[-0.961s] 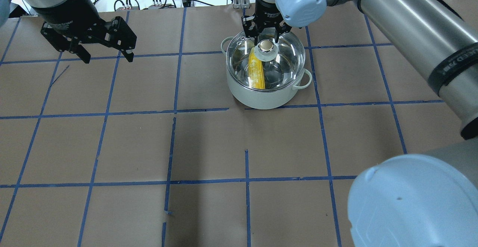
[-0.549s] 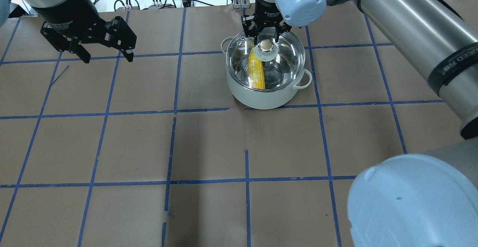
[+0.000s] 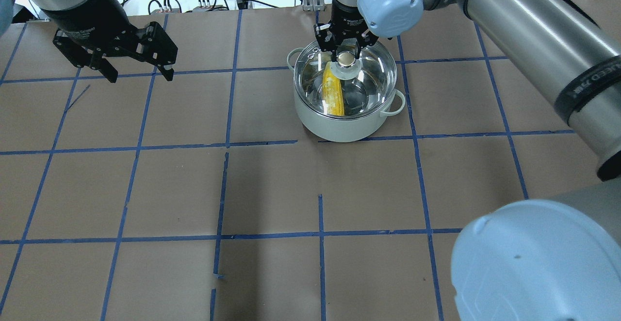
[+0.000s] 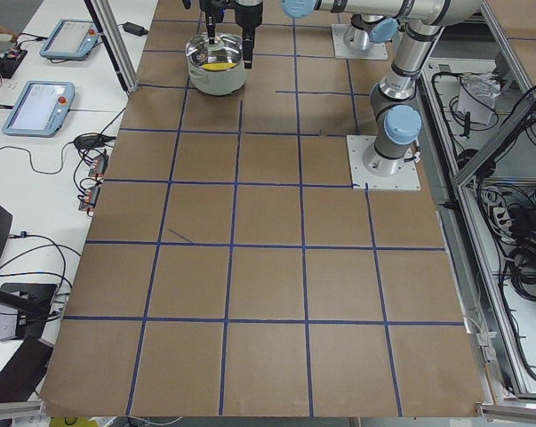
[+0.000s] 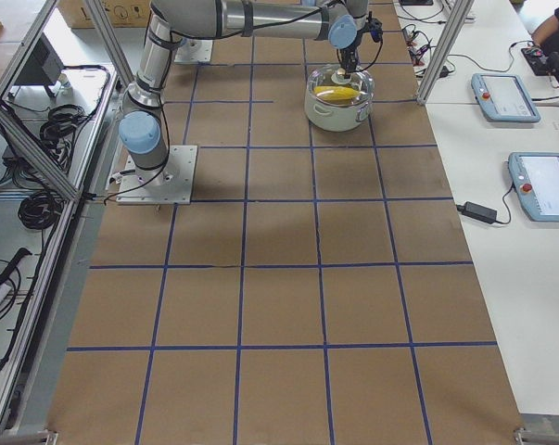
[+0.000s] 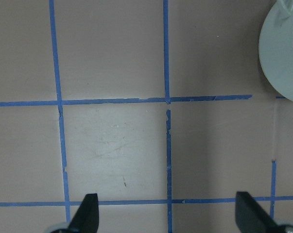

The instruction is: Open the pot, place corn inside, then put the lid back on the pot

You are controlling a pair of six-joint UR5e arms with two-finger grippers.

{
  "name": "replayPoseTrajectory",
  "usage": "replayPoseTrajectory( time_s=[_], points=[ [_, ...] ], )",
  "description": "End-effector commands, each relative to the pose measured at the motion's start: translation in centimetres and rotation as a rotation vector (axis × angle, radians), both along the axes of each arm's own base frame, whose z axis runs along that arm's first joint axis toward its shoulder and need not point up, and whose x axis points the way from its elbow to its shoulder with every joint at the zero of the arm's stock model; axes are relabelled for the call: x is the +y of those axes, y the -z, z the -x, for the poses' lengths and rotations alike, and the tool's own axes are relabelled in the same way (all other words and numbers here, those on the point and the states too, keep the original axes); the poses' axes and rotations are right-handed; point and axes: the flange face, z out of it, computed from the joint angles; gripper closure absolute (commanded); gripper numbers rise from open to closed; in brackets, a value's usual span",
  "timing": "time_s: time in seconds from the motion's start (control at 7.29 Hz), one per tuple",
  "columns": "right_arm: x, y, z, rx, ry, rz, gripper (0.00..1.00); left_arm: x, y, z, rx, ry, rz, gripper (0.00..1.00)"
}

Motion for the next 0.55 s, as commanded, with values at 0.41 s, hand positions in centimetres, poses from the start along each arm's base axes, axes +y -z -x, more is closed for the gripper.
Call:
replayPoseTrajectory(
  time_s=[0.41],
  points=[
    [0.47,0.00,-0.06,0.008,0.003,-0.046,0.51,0.00,0.00,0.02,0.002,0.000,0.000,0.00]
  ],
)
